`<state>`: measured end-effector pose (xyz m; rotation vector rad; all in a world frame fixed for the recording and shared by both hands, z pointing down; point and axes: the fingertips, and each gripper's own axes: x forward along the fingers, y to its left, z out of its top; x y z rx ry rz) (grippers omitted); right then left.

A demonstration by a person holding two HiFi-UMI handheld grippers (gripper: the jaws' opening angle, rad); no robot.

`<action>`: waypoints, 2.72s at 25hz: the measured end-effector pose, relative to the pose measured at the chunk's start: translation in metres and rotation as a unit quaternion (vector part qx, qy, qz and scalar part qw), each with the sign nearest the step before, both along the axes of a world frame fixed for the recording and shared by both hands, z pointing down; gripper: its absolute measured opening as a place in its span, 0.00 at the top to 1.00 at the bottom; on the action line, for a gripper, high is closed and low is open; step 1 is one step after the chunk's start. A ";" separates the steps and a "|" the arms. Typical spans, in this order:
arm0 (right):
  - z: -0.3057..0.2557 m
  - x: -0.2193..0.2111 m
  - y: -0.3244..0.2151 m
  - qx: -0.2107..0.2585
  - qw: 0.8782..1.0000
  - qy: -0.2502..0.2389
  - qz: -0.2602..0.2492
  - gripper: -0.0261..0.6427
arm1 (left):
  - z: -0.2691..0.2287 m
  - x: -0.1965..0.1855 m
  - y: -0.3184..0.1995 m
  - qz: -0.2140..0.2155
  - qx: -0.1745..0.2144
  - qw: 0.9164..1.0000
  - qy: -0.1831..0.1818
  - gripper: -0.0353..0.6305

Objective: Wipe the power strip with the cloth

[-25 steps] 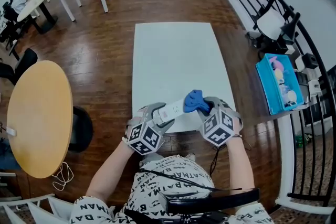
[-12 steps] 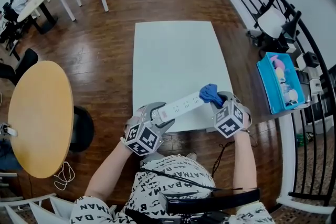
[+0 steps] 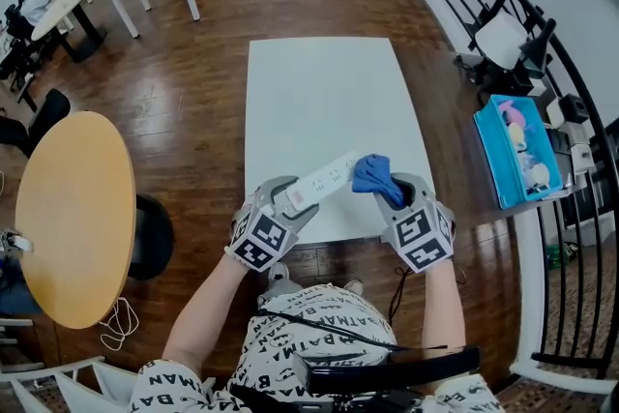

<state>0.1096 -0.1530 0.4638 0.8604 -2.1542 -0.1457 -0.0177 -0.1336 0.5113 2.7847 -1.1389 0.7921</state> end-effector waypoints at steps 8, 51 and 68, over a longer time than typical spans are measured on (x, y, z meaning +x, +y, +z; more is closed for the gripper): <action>0.031 -0.056 0.048 -0.059 0.996 -0.028 -0.056 0.78 | -0.016 -0.017 -0.026 -0.043 0.006 0.999 0.032 0.53; 0.030 0.023 -0.006 -0.033 0.999 0.025 0.011 0.78 | -0.028 0.019 0.043 0.117 0.090 0.987 -0.069 0.53; 0.035 0.007 0.013 -0.040 0.999 0.012 0.009 0.78 | -0.035 0.002 0.012 0.034 0.075 0.996 -0.035 0.53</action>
